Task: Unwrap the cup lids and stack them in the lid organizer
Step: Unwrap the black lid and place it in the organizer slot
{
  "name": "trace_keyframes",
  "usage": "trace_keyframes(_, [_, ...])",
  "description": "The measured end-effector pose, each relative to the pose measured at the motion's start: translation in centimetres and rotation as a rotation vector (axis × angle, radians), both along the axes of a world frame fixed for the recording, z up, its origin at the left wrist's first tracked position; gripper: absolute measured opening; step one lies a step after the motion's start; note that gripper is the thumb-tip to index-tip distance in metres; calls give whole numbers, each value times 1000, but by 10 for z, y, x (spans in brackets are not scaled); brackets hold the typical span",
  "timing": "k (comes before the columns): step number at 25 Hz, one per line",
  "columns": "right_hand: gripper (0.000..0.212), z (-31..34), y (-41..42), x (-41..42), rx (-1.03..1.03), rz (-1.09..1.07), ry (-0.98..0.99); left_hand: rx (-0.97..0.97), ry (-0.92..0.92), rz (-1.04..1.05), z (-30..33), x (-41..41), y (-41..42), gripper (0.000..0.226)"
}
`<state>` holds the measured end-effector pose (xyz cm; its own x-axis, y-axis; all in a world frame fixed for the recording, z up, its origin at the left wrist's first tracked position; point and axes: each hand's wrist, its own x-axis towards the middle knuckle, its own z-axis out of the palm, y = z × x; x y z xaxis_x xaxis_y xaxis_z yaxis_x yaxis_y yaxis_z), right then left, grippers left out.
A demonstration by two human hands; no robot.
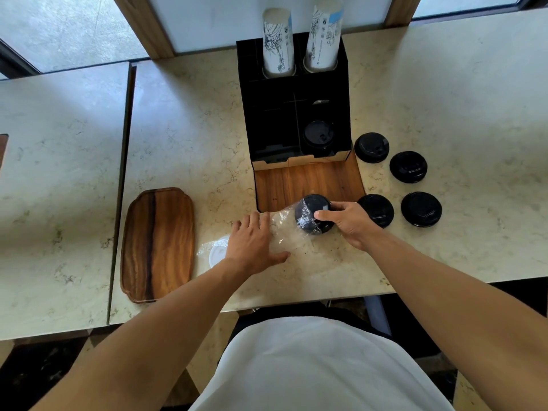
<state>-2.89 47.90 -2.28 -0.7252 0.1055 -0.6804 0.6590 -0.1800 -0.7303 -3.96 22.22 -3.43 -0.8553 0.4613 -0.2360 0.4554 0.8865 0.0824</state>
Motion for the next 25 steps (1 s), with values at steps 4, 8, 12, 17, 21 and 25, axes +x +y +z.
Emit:
trace_keyframes(4, [54, 5, 1, -5, 122, 0, -6, -62, 33, -6, 3, -2, -2, 103])
trace_keyframes(8, [71, 7, 3, -14, 283, 37, -21, -78, -16, 24, 0, -4, -6, 92])
trace_keyframes(12, [69, 18, 13, -29, 341, -67, -32, -70, -43, 39, 1, -13, -5, 79])
trace_keyframes(17, [46, 37, 25, -58, 248, -237, 83, -73, -98, 23, 4, -28, -5, 70])
trace_keyframes(21, [37, 55, 27, -89, 270, -300, 156, -58, -112, 24, 6, -39, -3, 67])
trace_keyframes(25, [45, 63, 31, -122, 399, -234, 155, -69, -120, 6, 5, -51, 0, 74])
